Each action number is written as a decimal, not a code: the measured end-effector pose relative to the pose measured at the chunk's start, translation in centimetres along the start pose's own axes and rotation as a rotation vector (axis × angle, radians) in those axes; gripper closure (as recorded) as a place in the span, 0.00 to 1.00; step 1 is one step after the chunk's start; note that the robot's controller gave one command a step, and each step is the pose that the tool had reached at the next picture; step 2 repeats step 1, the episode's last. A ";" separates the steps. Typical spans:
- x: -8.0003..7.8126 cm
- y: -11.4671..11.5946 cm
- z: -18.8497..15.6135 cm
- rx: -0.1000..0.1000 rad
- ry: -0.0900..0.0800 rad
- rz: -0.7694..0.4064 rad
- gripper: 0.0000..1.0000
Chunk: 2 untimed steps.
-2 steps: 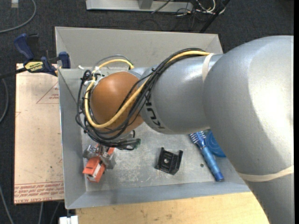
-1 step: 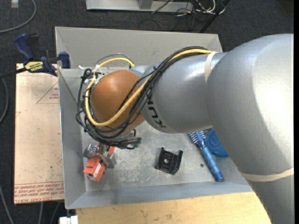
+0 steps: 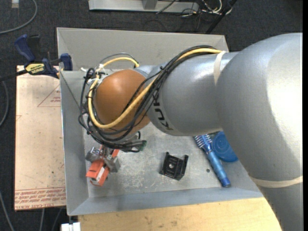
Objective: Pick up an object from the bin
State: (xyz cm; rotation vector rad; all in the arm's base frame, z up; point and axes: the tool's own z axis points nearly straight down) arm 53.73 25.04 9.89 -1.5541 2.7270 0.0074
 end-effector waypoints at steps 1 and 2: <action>0.0 0.0 -0.8 0.001 -0.002 0.000 1.00; 0.0 0.0 -0.8 0.001 -0.002 0.000 1.00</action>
Offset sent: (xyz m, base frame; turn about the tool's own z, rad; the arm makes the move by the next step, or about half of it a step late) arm 0.0001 0.0000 0.0210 0.0000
